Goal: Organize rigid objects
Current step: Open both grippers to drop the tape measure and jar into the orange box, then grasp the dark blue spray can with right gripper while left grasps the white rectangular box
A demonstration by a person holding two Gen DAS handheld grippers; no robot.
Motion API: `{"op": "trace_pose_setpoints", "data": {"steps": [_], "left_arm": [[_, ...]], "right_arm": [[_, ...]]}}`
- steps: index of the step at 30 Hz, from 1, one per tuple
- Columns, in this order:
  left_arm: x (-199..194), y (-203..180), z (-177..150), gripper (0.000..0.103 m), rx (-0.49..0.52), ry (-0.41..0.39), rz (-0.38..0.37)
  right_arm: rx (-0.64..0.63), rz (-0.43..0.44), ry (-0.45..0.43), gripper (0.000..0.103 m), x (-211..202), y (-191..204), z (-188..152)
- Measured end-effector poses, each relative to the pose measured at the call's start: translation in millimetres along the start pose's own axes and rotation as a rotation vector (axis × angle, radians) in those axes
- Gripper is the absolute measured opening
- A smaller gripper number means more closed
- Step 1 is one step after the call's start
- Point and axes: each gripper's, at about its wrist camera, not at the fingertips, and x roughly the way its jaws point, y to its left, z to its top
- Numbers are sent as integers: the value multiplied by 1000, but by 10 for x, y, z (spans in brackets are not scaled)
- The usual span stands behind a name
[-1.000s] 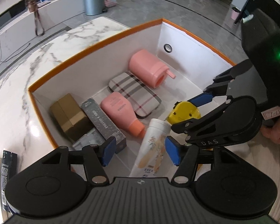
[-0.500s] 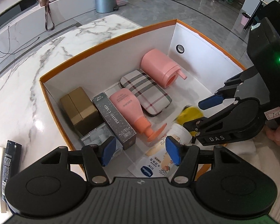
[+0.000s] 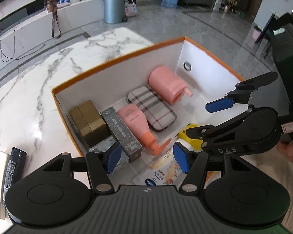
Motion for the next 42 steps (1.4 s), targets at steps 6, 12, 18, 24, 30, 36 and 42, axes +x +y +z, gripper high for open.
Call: {"op": "trace_pose_setpoints", "data": {"steps": [6, 12, 18, 24, 30, 36, 42], "left_arm": [[-299, 73, -34, 72, -28, -102, 40], [-640, 269, -128, 84, -98, -223, 109], [-924, 625, -237, 94, -207, -295, 175], [-1159, 1070, -419, 97, -372, -366, 265], [-1292, 1419, -635, 103, -435, -411, 359], [-1257, 1791, -920, 103, -527, -363, 411], [-1176, 2049, -1134, 103, -575, -282, 411]], "right_arm": [[9, 6, -143, 64, -296, 145, 133], [-14, 42, -230, 71, -480, 415, 304], [-60, 98, -280, 76, -535, 787, 477], [-138, 146, -317, 83, -544, 1230, 634], [-215, 189, -300, 87, -420, 1681, 757], [-264, 226, -262, 87, -218, 2054, 852], [-293, 226, -204, 87, 46, 2318, 938]]}}
